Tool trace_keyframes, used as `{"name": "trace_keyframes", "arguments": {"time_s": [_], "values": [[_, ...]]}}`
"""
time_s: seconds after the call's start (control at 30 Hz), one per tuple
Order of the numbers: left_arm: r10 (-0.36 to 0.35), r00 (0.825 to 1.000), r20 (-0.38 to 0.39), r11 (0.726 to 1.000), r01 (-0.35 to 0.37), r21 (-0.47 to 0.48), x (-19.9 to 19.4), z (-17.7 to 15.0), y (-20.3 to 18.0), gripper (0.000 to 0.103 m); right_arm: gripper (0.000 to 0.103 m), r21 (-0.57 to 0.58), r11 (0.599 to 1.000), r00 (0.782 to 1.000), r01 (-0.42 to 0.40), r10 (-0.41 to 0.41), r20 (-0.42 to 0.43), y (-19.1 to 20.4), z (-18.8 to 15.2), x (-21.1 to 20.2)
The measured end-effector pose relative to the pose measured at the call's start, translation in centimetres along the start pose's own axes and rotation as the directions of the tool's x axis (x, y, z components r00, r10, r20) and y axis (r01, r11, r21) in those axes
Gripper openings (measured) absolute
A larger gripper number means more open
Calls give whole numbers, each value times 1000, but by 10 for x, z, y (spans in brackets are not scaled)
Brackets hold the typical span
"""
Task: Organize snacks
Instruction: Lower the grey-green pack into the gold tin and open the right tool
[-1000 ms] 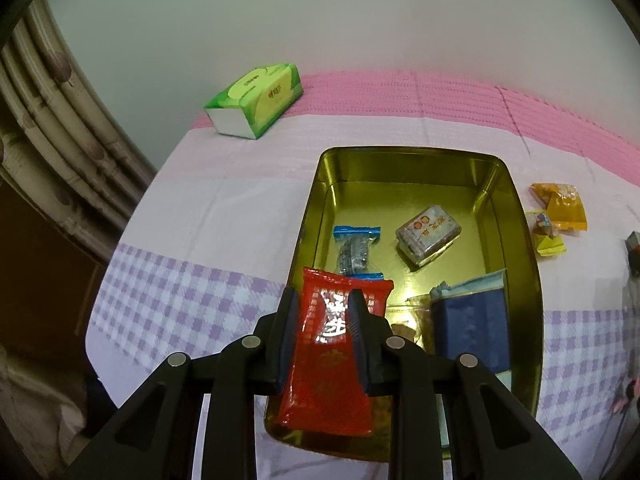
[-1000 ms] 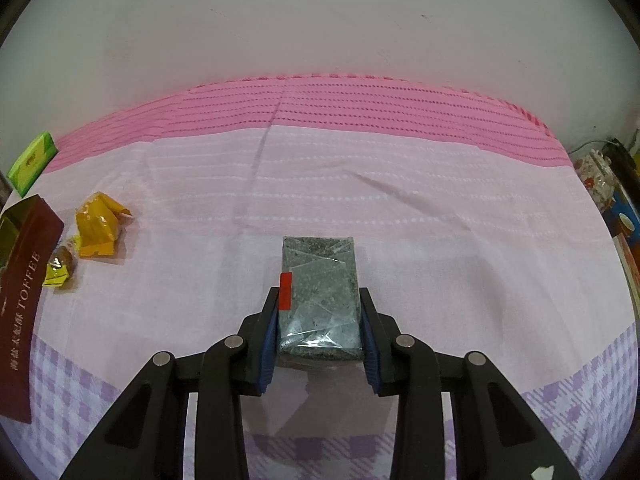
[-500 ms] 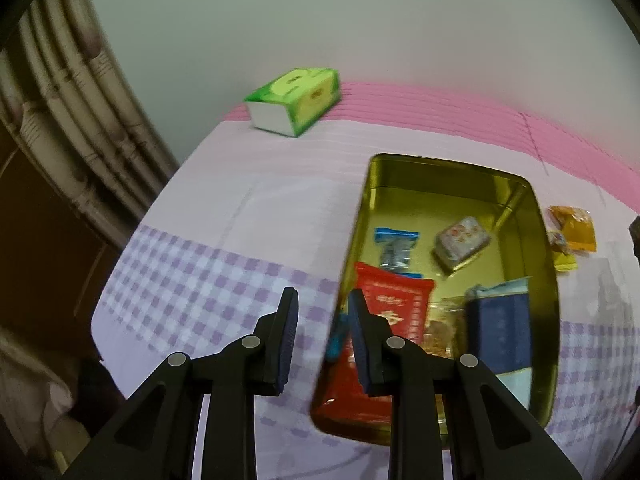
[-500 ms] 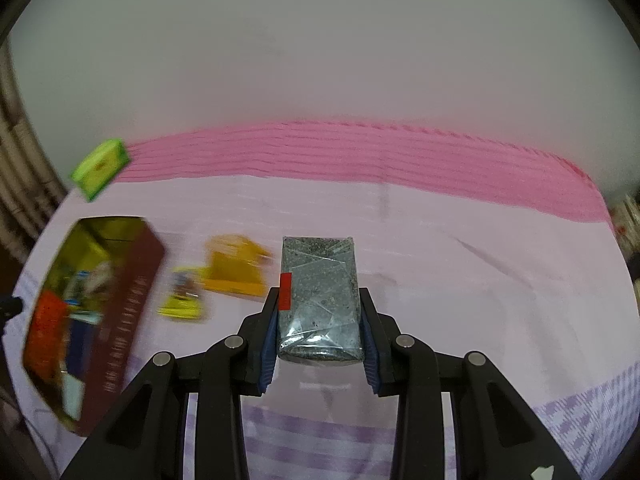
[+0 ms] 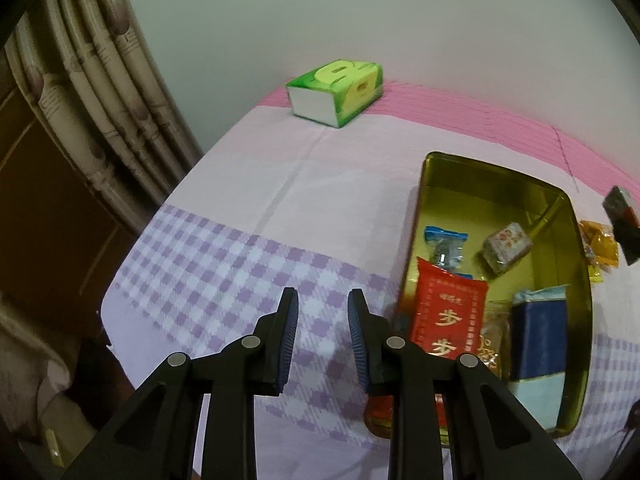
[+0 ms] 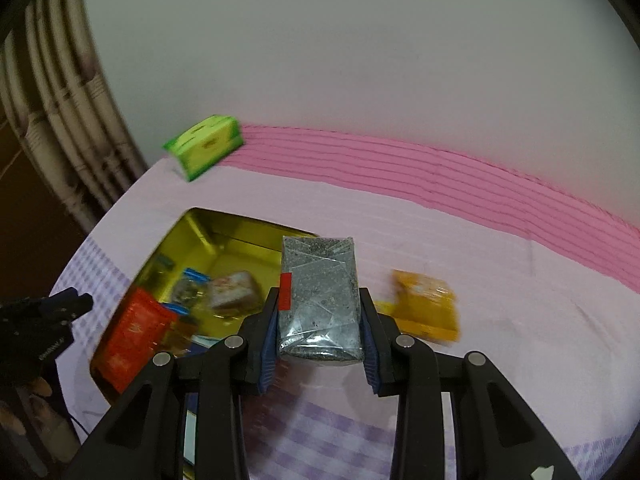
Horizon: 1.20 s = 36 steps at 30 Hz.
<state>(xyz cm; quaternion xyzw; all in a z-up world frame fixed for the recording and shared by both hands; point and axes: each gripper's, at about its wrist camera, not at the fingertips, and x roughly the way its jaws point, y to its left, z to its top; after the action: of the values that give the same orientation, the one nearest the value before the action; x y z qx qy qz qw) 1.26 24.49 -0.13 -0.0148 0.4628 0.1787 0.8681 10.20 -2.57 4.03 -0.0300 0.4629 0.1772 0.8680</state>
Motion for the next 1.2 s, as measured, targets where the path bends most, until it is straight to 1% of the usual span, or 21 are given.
{"name": "trace_keyframes", "arguments": {"time_s": [0.2,0.3,0.53,0.67,0.8,1.2], "values": [[8,1000,-22,1000,-9,-19,9,-1,7,27,32,-43,999,999,-13,11,-35,33,14,34],[17,999,-28,1000,-18,-20,12,-2,8,27,32,-54,998,998,-12,8,-60,40,16,49],[0,999,-47,1000,-2,-30,17,-2,10,27,32,-77,997,994,4,-12,-105,50,15,74],[-8,998,-66,999,6,-36,19,-2,11,27,32,-91,996,993,13,-24,-115,53,14,79],[5,998,-61,999,-7,-37,20,-2,12,27,32,-97,995,992,20,-32,-124,55,12,83],[8,998,-69,999,-10,-32,22,-2,12,27,33,-93,995,990,22,-35,-139,55,6,87]]}}
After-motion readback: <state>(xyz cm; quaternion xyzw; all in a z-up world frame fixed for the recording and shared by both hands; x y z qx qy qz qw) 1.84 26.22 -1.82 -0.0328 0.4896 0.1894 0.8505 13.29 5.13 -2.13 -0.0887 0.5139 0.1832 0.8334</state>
